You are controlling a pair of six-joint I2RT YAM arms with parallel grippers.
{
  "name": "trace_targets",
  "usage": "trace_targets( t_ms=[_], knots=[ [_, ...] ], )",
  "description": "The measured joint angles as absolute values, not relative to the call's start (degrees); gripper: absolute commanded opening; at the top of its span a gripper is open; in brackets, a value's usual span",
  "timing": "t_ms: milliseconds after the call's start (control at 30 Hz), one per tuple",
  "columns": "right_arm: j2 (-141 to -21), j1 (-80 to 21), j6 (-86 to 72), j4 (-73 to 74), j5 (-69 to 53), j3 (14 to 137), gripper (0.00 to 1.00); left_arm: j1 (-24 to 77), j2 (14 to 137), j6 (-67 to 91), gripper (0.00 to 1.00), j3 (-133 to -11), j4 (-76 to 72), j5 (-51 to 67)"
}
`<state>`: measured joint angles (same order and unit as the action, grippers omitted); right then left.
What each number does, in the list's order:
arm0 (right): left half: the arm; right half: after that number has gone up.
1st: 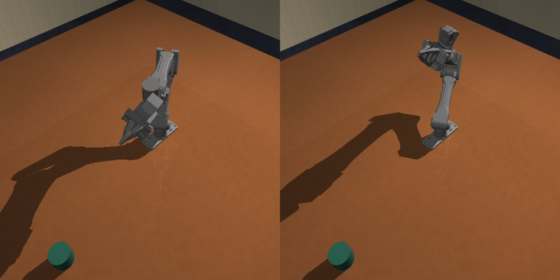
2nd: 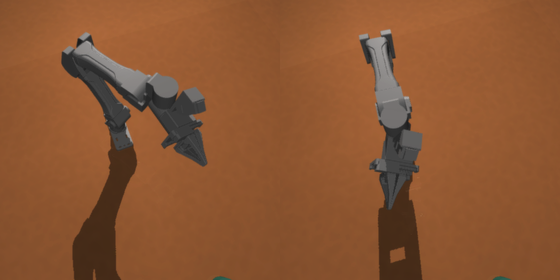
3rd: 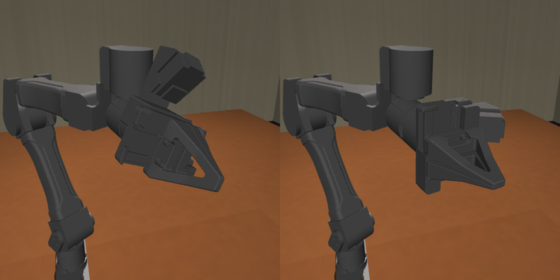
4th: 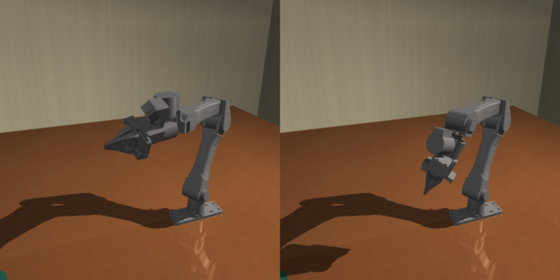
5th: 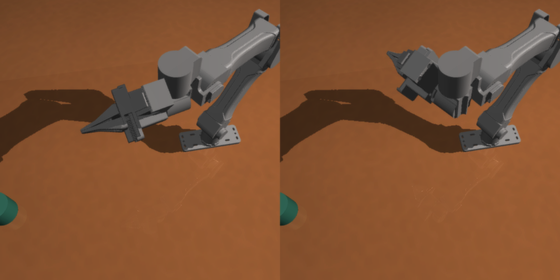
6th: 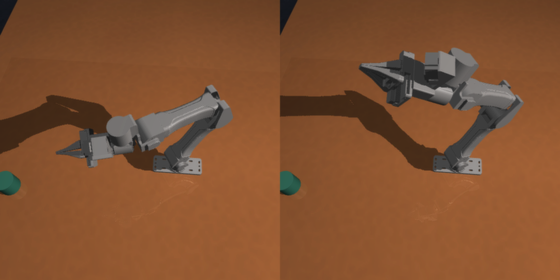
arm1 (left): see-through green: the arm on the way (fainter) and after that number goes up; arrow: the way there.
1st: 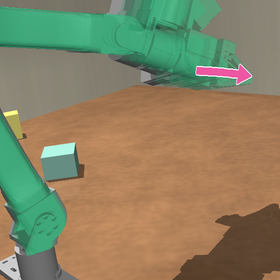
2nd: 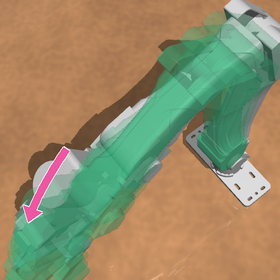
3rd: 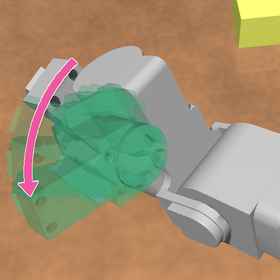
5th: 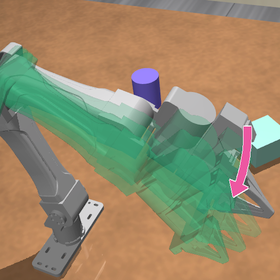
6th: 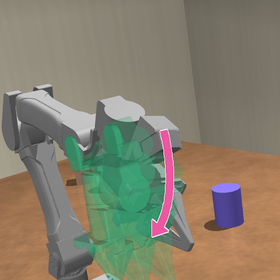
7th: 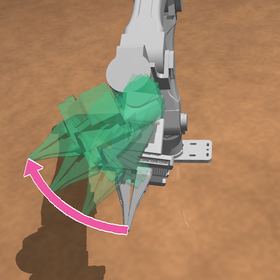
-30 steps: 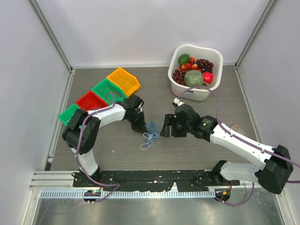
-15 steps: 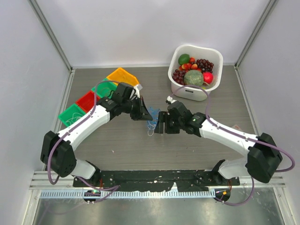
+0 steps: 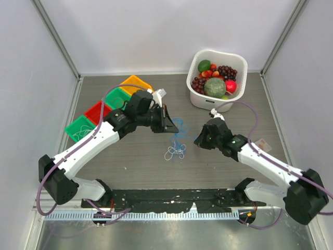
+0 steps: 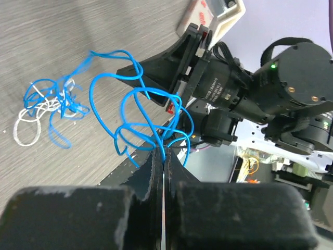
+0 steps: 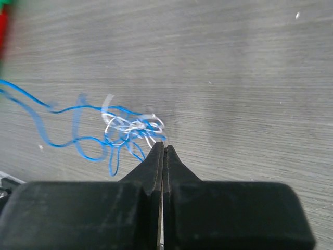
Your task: Untangle the cables
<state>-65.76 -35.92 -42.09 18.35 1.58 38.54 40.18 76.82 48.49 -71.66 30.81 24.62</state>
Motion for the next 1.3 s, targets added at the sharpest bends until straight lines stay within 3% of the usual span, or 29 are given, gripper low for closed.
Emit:
trace_targets(
  t_ms=[367,433,467,533,667,867,967,1067,1133,1267,1300],
  knots=[
    [-50.0,-35.4,-39.07,23.24,2.39,38.83,0.02,44.75,79.11,45.06,0.0,-77.34,32.53,15.7],
    [-49.74,-35.4,-38.74,24.1,1.72,39.0,0.21,44.71,78.98,44.77,0.0,-76.97,32.84,15.09],
    [-49.8,-35.38,-38.46,24.1,0.73,39.0,0.38,44.71,78.67,44.69,0.0,-76.51,32.88,15.0],
    [-50.24,-35.29,-37.3,23.64,-2.59,39.0,0.49,44.71,77.78,44.64,0.0,-75.55,33.06,15.0],
    [-51.72,-35.29,-35.57,20.49,-8.97,39.03,0.59,44.71,76.03,44.53,0.0,-75.05,33.28,15.05],
    [-51.86,-35.29,-34.02,13.52,-14.28,40.45,0.59,44.66,75.26,41.36,0.06,-75.09,33.8,17.5],
    [-53.3,-35.29,-32.97,10.31,-17.17,43.35,0.59,44.66,75.26,37.69,0.3,-75.85,36.21,19.38],
    [-55.51,-35.29,-31.97,8.8,-18.52,46.89,0.59,44.66,75.26,34.2,0.42,-76.75,38.79,19.05],
    [-56.21,-35.29,-31.59,8.93,-17.85,48.27,0.58,44.64,75.29,33.56,0.42,-76.9,41.19,17.12],
    [-55.02,-35.29,-32.08,10.26,-14.22,46.02,0.58,43.59,76.58,34.63,0.26,-76.51,46.78,12.25],
    [-53.54,-35.29,-33.21,13.39,-11.73,41.69,0.57,42.74,77.65,35.59,0.3,-74.61,49.6,9.74]
  ],
)
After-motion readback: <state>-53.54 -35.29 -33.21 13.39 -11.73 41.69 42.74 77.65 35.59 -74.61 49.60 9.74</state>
